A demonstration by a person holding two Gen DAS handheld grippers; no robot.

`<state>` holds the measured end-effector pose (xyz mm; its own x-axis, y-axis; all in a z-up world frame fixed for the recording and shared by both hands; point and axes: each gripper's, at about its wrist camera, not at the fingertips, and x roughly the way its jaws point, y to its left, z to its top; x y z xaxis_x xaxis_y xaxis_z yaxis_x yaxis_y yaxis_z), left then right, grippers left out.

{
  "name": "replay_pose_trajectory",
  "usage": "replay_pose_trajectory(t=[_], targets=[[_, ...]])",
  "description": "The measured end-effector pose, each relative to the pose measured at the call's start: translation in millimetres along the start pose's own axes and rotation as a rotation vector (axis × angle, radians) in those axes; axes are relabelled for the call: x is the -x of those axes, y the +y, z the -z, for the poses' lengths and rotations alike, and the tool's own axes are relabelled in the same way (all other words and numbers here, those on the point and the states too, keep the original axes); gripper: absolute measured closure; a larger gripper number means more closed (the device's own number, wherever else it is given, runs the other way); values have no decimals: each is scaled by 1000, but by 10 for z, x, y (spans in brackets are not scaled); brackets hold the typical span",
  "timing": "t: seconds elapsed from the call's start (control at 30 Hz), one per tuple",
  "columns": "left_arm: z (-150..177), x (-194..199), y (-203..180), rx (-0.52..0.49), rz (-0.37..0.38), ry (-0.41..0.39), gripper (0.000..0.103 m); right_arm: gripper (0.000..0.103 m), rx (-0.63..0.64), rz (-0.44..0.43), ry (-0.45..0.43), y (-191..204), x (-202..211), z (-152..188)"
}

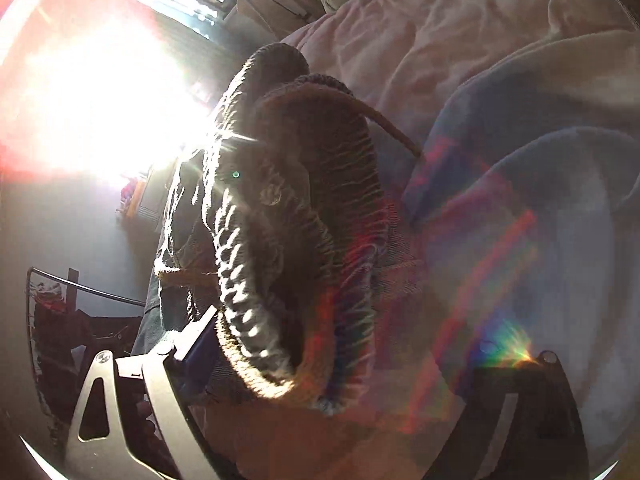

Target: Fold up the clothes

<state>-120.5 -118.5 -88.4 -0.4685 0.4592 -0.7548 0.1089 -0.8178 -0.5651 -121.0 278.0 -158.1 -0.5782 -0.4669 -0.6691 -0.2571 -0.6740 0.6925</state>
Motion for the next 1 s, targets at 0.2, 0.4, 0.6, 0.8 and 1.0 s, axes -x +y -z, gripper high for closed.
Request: replay_pose_trajectory(t=[0.2,0.4,0.6,0.8,1.0], targets=[[24,-66,42,13,20,7,3,5,-4,-98,-20,23,-26,-129],[46,-142,72,26,31,21,2,6,77,-205,-68,184,90,-201],[57,-198,69,16,29,35,2,9,21,-97,5,-46,-212,-305],[61,-212,109,35,54,30,8,35,80,-125,-62,37,-76,-400],[79,-223,64,19,44,14,19,46,73,-102,-44,-131,-76,-452]])
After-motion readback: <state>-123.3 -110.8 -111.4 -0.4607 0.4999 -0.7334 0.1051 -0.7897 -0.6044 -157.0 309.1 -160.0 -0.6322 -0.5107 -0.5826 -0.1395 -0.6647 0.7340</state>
